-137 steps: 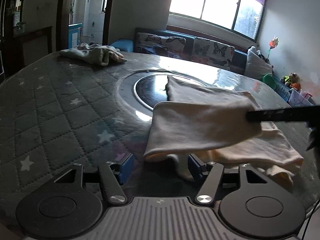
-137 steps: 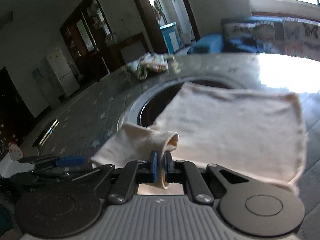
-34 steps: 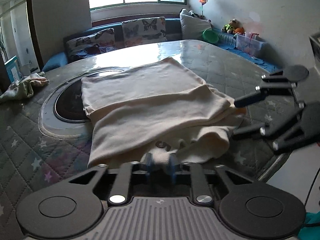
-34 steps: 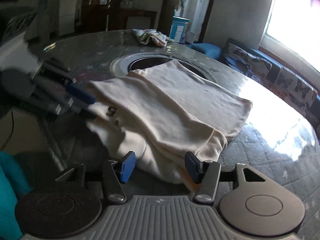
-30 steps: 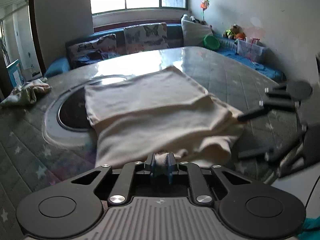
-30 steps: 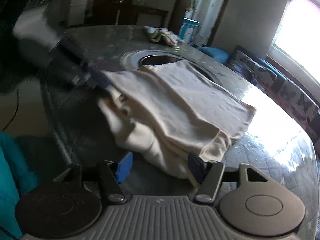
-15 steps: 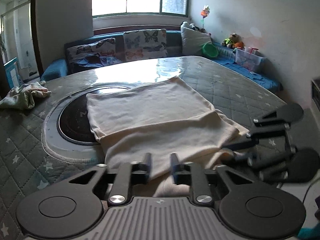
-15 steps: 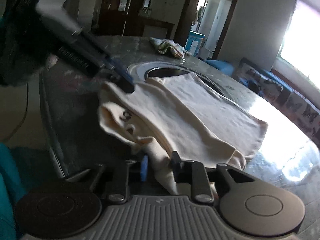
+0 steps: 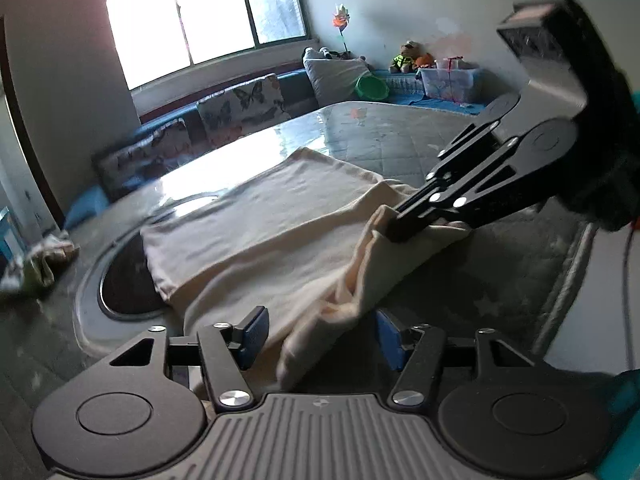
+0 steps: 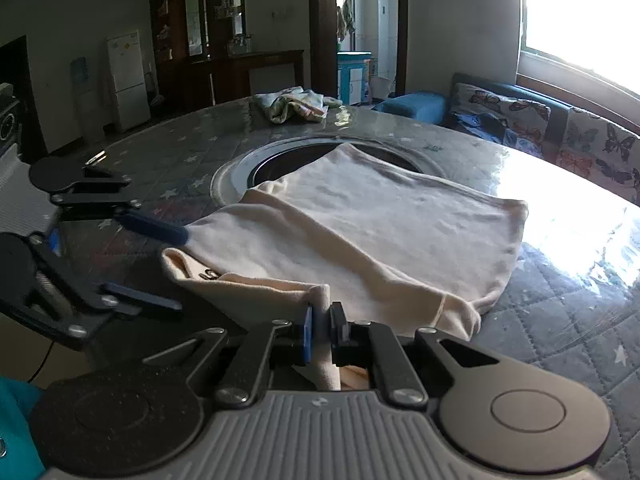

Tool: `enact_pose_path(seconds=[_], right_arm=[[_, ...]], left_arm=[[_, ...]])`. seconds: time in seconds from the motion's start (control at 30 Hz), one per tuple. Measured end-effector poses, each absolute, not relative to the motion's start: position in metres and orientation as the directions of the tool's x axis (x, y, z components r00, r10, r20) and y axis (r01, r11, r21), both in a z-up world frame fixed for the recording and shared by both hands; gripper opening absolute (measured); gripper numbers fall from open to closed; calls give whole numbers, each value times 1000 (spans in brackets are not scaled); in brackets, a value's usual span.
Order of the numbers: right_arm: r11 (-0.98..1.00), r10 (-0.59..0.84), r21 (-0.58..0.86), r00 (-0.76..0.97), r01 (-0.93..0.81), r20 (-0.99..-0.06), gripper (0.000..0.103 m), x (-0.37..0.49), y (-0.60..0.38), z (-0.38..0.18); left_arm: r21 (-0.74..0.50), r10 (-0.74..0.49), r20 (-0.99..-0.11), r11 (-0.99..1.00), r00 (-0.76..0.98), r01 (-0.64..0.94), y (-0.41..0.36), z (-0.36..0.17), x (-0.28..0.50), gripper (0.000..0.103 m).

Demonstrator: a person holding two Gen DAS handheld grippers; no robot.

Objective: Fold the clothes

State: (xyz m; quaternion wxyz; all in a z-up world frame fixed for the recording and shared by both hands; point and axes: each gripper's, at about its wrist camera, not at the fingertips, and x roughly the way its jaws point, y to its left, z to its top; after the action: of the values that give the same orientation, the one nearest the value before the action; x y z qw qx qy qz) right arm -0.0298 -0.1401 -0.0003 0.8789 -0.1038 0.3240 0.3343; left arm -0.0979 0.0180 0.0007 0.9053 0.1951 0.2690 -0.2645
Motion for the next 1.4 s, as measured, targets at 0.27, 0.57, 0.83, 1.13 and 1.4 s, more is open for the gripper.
enact_pose_path(seconds=[0.27, 0.57, 0.83, 1.13, 1.4], right_arm=[[714, 525, -30, 562, -700, -639, 45, -49, -138, -2], [687, 512, -101, 578, -720, -636, 21, -51, -124, -15], [747, 570, 84, 572, -659, -589, 13, -27, -142, -1], [778, 568, 135, 595, -613, -569, 12, -16, -143, 5], [775, 573, 127, 604, -619, -554, 10, -25, -142, 10]], left_arm=[[187, -376, -584, 800, 719, 570, 20, 3, -82, 29], [184, -378, -580, 802, 721, 568, 24, 4, -81, 37], [217, -355, -587, 797, 728, 563, 35, -5, -88, 46], [317, -311, -571, 770, 760, 553, 43, -13, -85, 37], [287, -326, -559, 787, 763, 546, 54, -8, -86, 8]])
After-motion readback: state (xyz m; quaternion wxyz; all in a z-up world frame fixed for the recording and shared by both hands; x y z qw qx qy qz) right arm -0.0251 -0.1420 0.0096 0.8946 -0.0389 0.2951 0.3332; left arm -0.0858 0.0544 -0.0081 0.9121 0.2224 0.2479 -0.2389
